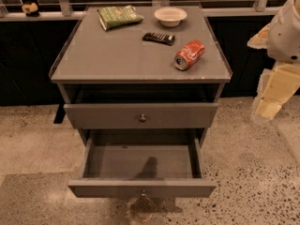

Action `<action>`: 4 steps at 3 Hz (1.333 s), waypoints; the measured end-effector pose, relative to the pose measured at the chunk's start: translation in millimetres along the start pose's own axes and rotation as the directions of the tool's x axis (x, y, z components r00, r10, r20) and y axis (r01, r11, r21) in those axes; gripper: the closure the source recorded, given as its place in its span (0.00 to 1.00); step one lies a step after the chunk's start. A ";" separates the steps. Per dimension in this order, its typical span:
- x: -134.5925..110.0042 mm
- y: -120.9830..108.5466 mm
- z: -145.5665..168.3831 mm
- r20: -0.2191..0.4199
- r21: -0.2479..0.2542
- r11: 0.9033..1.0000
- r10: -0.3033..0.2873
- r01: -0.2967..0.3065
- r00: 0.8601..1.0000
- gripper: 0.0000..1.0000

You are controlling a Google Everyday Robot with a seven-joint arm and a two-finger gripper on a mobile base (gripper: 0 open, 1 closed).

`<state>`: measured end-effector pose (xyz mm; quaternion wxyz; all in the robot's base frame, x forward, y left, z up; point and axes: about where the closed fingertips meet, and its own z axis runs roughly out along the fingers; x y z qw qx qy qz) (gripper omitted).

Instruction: Close middle drawer

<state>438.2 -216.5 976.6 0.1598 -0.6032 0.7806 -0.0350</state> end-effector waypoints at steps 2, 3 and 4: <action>14.4 14.5 15.4 0.043 -0.004 1.000 0.027 -0.027 0.999 0.00; 45.6 36.6 41.3 0.095 -0.029 0.994 0.111 -0.109 0.989 0.00; 78.4 54.3 71.7 0.134 -0.060 0.978 0.206 -0.199 0.969 0.00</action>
Offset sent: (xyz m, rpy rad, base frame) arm -0.0334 -0.0238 -0.0660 0.1368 0.0161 -0.0396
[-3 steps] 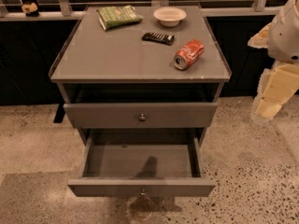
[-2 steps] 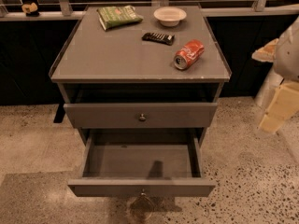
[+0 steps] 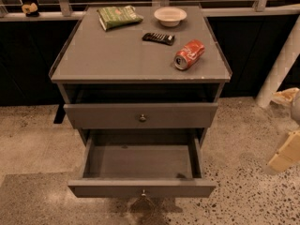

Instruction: Close middle drawer

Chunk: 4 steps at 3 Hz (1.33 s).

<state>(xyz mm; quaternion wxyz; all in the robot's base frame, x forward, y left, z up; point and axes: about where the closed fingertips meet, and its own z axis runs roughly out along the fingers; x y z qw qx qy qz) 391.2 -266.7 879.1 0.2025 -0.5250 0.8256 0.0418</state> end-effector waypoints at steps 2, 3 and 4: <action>53.3 14.2 78.1 0.004 -0.077 0.994 0.074 -0.074 0.997 0.00; 62.4 19.0 85.9 0.007 -0.079 0.995 0.061 -0.061 0.998 0.00; 87.9 31.0 116.6 0.037 -0.102 0.992 0.073 -0.069 0.997 0.00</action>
Offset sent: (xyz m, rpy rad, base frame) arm -0.0125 -0.0211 -0.1478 0.0713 0.1265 -0.0237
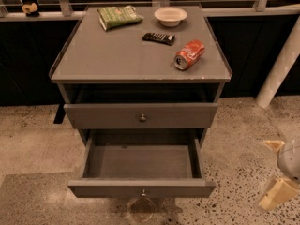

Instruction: Close middle drawer

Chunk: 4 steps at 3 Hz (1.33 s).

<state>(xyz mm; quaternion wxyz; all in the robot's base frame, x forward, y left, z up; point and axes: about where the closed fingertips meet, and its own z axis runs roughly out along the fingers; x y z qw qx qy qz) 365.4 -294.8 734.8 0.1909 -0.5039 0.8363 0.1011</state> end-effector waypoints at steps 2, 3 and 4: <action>32.0 6.5 84.0 0.093 -0.049 0.999 0.009 -0.004 0.996 0.00; 33.9 6.1 117.7 0.051 -0.099 0.995 0.036 -0.031 0.998 0.00; 33.8 6.5 118.2 0.050 -0.100 0.995 0.034 -0.029 0.998 0.00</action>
Offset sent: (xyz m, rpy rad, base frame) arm 0.0045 0.0142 -0.1429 0.1639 -0.0045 0.0210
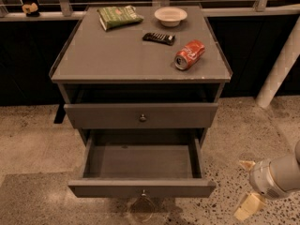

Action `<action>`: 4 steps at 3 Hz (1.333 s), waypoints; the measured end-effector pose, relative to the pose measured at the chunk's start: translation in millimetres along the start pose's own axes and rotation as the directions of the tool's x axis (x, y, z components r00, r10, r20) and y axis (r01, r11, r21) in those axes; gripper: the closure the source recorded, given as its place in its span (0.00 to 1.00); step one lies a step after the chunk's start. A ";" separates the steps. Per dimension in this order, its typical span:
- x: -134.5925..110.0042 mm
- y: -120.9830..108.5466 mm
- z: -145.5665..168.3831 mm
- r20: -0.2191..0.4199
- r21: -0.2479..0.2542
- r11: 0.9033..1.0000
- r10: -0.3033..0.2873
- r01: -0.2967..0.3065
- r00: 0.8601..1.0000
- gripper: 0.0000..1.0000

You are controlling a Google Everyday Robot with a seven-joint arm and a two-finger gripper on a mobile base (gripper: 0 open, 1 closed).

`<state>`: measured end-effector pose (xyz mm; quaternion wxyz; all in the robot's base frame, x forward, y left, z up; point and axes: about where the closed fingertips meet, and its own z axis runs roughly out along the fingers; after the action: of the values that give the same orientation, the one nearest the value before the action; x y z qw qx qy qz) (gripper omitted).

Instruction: Close middle drawer

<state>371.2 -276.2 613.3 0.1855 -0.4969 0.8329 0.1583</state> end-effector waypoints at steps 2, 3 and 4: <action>32.0 -5.3 58.2 0.068 0.010 1.000 0.023 -0.023 0.997 0.00; 40.3 -13.1 99.2 0.111 -0.014 0.999 0.035 -0.034 0.993 0.00; 50.9 -11.1 130.6 0.045 -0.109 0.993 0.043 -0.038 0.998 0.00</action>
Offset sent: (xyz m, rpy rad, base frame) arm 0.0030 -0.0006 -0.1255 0.1407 -0.0496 -0.0692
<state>378.6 -261.9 473.6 0.1746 -0.4854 0.8284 0.2185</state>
